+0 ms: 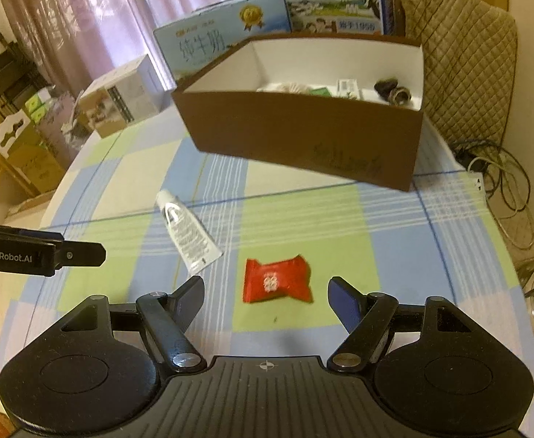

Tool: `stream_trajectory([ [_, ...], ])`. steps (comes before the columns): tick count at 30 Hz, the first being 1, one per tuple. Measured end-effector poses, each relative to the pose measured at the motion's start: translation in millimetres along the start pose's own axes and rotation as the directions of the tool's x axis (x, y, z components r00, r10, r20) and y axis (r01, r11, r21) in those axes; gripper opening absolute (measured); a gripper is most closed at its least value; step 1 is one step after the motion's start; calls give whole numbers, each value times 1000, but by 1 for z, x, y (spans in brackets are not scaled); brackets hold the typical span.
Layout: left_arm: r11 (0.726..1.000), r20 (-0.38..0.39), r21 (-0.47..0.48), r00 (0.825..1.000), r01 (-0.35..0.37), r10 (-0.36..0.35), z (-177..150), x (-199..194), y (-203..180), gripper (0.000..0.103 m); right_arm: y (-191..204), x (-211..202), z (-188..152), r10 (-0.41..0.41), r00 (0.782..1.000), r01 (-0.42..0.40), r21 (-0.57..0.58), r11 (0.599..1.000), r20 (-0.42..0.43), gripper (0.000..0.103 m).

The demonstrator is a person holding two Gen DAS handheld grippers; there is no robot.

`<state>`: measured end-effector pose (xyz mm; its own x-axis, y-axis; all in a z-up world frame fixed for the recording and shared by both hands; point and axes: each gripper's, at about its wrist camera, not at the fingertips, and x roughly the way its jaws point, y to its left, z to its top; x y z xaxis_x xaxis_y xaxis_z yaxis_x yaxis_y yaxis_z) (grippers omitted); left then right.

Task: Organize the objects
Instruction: 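Move both tools back from the brown box toward the tube and candy, then lower the right tool onto the white tube and close it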

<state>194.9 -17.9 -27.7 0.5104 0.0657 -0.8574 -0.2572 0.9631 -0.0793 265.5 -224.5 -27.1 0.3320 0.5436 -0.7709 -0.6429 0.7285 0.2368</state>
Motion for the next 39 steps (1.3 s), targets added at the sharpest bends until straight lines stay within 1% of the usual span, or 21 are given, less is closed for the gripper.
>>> stream_trajectory([
  [4,1000,-12,-4,1000,-2,2,-3,3,0,83,4,6,-4,10,1000,-10,-19,1000,-17,72],
  [8,1000,-25,-8,1000,-6,6,-6,8,0,83,7,14,-7,3,999,-4,-43,999,-32,72],
  [12,1000,-37,-19,999,-13,12,-8,13,4,83,11,22,-8,19,999,-21,-57,998,-45,72],
  [19,997,-50,-64,997,-53,50,-9,20,23,83,27,46,-4,46,997,-54,-125,991,-69,72],
  [27,985,-72,-135,992,-109,100,-10,28,59,83,57,90,6,69,994,-89,-256,963,-84,72],
  [31,977,-71,-160,989,-138,128,-10,34,74,83,69,119,11,57,994,-85,-328,941,-92,72],
  [39,962,-106,-202,980,-184,166,-6,51,105,83,82,165,22,54,992,-95,-390,916,-115,72],
])
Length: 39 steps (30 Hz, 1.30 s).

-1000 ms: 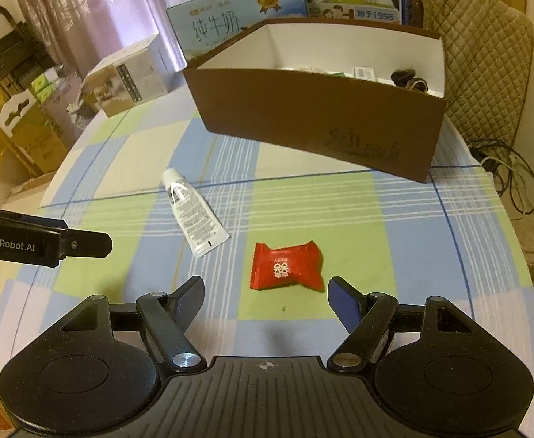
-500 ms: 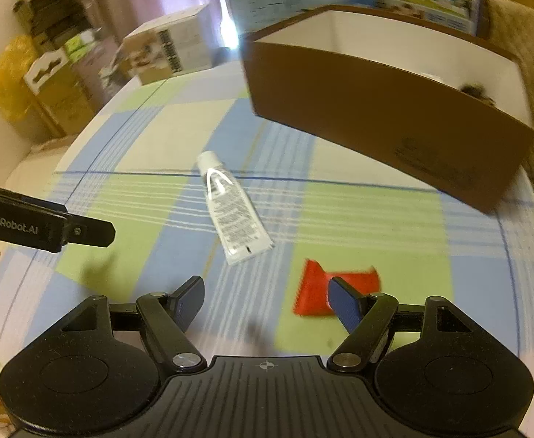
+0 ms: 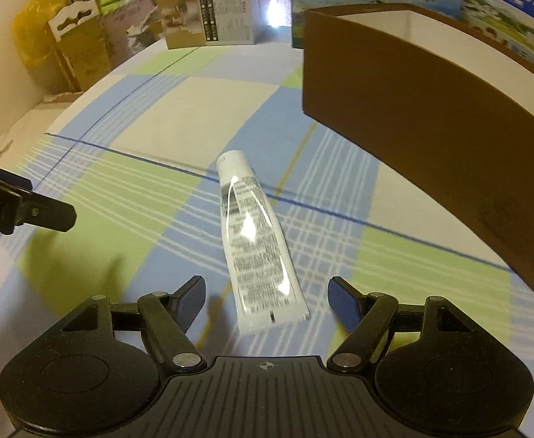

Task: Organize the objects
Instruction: 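Lower the right tool onto the white tube and close it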

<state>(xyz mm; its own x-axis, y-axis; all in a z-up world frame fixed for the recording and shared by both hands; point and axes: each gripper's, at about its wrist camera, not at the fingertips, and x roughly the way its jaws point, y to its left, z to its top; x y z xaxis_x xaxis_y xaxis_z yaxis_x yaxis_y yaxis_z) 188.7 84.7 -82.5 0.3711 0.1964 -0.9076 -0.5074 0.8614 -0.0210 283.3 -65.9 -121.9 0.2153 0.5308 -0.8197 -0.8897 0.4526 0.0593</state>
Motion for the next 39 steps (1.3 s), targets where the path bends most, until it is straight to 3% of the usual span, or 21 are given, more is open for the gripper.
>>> stream_trajectory([
  [9,1000,-9,-15,1000,-21,21,14,15,14,83,10,31,19,7,1000,-6,-86,996,11,72],
  [19,999,-2,-26,999,-45,45,27,26,25,83,13,47,37,10,1000,-8,-103,995,22,70],
  [22,999,3,-23,999,-47,47,30,27,25,83,14,46,37,21,999,-18,-119,993,25,62],
  [26,999,7,-18,999,-43,43,29,27,23,83,20,41,34,49,998,-45,-152,987,28,37],
  [34,999,22,-6,999,-33,33,25,20,18,83,25,29,25,59,998,-57,-113,992,14,36],
  [39,1000,37,6,999,-26,26,22,13,14,83,20,-3,18,89,993,-86,-40,996,77,36],
])
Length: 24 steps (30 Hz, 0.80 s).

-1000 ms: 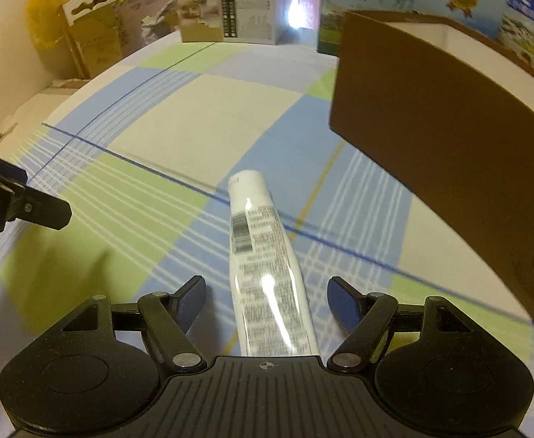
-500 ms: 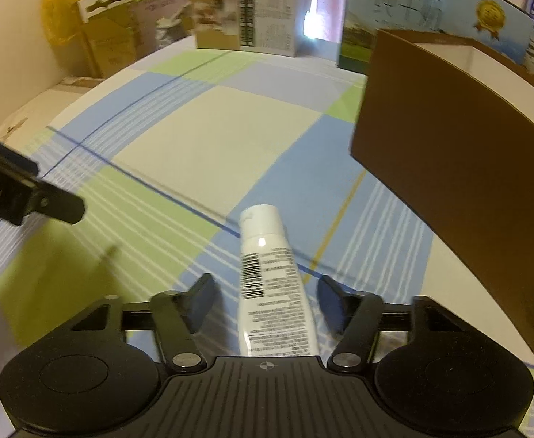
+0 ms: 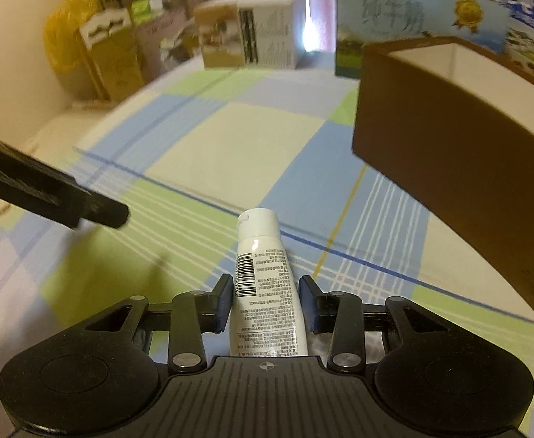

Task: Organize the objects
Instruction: 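Lower the right tool onto the white tube and close it, then grasp the red candy packet with the left tool while the right tool holds the tube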

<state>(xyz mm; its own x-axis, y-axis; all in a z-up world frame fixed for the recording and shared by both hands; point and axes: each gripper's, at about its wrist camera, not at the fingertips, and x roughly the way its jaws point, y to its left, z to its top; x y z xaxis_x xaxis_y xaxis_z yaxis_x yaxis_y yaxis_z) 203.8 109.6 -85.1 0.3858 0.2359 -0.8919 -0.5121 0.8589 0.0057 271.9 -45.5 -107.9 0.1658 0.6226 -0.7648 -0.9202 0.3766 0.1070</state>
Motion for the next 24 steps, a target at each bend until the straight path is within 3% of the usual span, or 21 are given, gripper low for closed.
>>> stream_trajectory([
  [8,996,22,75,998,49,-51,-7,-12,-24,83,-15,-80,-16,-5,994,-12,149,989,114,36],
  [15,978,26,180,993,106,-112,-16,-18,-61,83,-42,-141,-45,-123,982,75,312,947,140,36],
  [19,953,17,257,986,157,-167,-25,-20,-88,83,-58,-166,-67,-211,970,149,392,908,120,36],
  [24,902,-8,365,970,229,-243,-38,-20,-127,83,-74,-190,-96,-287,954,214,472,855,87,36],
])
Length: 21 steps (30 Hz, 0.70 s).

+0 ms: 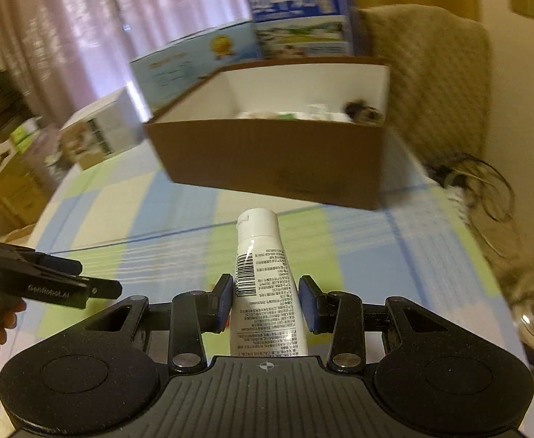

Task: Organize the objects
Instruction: 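Grasp the red candy packet with the left tool while the right tool holds the tube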

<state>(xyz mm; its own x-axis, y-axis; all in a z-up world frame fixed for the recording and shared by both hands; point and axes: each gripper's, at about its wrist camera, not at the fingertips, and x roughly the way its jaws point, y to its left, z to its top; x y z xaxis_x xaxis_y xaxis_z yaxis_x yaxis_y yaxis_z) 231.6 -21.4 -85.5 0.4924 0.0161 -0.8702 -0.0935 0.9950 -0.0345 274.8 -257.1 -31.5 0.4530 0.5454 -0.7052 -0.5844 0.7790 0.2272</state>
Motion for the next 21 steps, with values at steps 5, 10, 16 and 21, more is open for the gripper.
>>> stream_trajectory([
  [5,989,6,128,997,74,-75,-2,8,-41,82,-25,-17,-13,-49,999,49,55,997,-2,36],
  [10,964,6,238,993,117,-121,-4,19,-73,82,-41,-28,-22,-83,997,82,91,992,0,36],
  [16,936,-5,330,992,121,-126,2,40,-97,82,-59,-38,-32,-117,993,116,133,984,-3,36],
  [21,918,-13,377,992,121,-126,11,59,-110,82,-70,-43,-36,-132,991,132,156,979,-11,36],
])
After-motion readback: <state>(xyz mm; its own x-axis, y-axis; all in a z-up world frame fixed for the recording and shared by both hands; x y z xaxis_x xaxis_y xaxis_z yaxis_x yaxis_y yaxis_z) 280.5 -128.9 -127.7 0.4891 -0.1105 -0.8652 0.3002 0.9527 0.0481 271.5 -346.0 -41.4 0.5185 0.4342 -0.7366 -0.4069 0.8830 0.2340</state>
